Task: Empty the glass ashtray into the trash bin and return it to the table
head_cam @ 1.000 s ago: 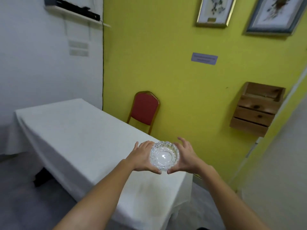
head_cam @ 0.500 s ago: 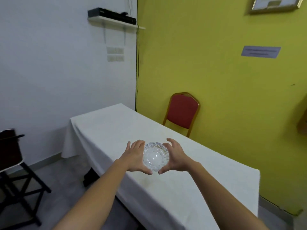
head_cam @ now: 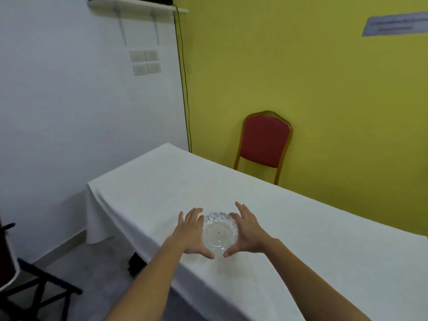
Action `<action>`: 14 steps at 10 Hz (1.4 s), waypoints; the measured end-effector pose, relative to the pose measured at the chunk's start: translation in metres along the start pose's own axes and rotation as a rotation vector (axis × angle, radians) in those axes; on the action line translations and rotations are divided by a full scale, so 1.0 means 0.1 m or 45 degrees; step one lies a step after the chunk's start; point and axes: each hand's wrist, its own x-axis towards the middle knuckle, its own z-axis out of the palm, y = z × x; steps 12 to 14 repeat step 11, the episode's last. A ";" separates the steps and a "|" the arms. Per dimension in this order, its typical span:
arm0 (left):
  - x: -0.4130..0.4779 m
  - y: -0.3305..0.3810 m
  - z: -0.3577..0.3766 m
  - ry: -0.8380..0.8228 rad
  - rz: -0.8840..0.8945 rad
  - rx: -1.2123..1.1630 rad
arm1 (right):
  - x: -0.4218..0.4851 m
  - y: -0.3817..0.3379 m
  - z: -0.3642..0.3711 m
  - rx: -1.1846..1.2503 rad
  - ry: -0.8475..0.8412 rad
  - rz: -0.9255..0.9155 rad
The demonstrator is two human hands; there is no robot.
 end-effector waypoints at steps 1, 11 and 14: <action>0.37 -0.09 0.08 -0.053 0.048 0.022 | 0.21 0.12 0.12 0.073 0.016 0.082; 1.70 -0.37 0.02 -0.494 0.735 0.176 | 0.52 -0.08 0.40 0.186 -0.053 1.025; 1.70 -0.37 0.02 -0.494 0.735 0.176 | 0.52 -0.08 0.40 0.186 -0.053 1.025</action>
